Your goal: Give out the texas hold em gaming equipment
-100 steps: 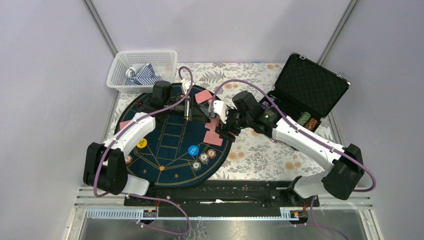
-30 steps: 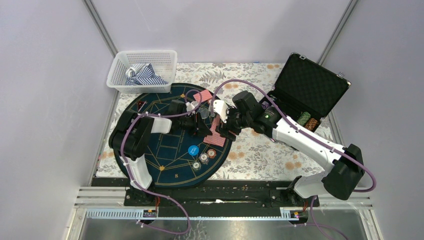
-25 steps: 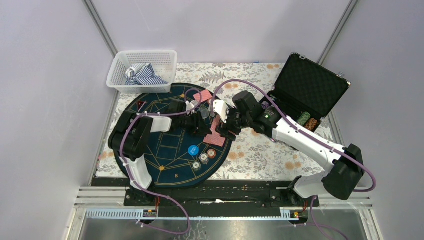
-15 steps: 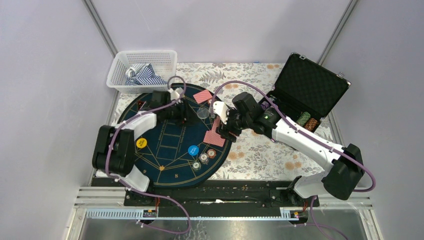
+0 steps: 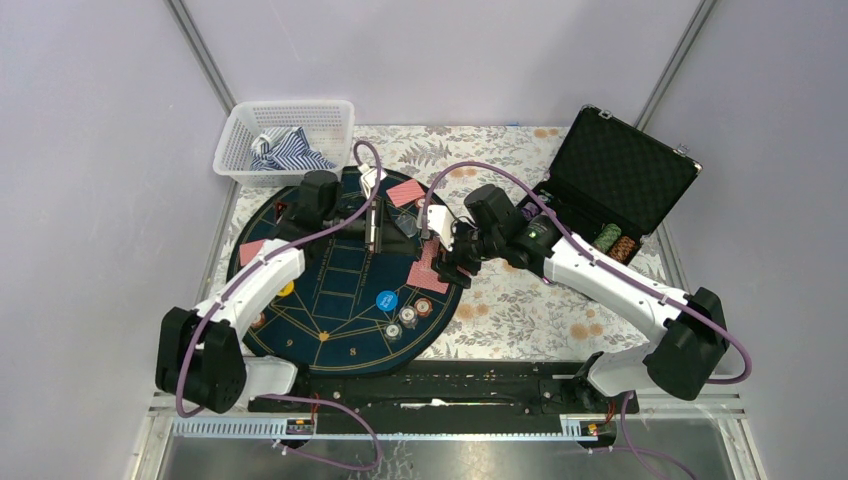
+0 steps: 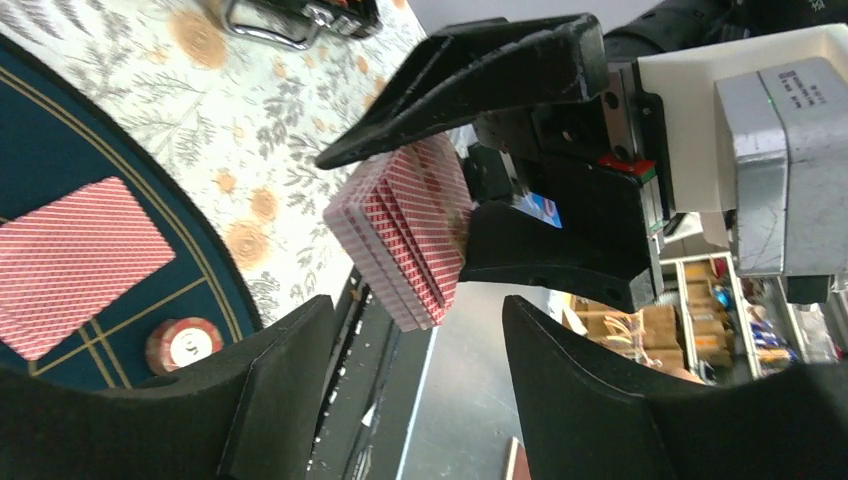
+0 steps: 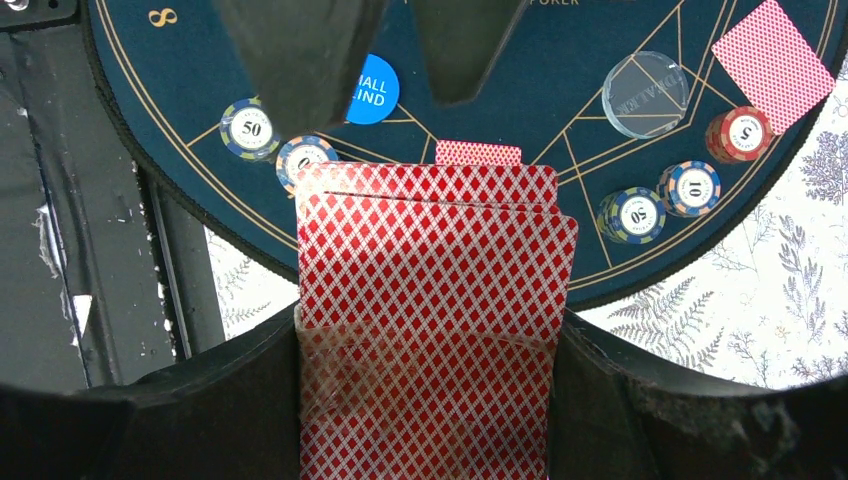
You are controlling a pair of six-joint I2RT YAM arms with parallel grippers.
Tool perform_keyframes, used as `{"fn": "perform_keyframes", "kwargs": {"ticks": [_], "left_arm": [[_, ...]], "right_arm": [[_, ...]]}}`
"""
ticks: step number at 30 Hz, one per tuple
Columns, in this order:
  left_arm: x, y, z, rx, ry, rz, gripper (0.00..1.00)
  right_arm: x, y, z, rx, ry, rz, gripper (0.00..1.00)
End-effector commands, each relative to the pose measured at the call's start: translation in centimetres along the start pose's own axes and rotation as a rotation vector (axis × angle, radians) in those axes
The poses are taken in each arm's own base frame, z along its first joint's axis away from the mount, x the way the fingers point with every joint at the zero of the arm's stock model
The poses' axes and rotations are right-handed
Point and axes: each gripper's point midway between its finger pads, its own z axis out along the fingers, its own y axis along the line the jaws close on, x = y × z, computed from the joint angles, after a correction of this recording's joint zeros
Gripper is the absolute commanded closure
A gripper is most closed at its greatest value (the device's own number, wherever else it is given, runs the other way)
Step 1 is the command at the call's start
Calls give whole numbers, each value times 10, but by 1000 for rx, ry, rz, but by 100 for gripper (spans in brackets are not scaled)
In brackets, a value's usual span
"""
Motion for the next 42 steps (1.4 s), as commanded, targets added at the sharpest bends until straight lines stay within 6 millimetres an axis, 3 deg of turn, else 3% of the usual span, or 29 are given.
{"fn": "perform_keyframes", "kwargs": {"ticks": [1, 17, 26, 33, 37, 42], "left_arm": [[1, -12, 5, 56, 30, -8, 33], [10, 12, 25, 33, 80, -129, 44], [6, 20, 13, 38, 26, -183, 59], [2, 23, 2, 23, 1, -178, 62], [-6, 8, -7, 64, -29, -117, 58], [-12, -12, -9, 92, -63, -44, 40]], "right_arm": [[-36, 3, -10, -10, -105, -56, 82], [-42, 7, -15, -18, -121, -56, 82], [-43, 5, -18, 1, -127, -59, 83], [-41, 4, -19, 9, -121, -59, 84], [-38, 4, -16, 6, -112, -56, 84], [-38, 4, -13, -3, -108, -54, 83]]}}
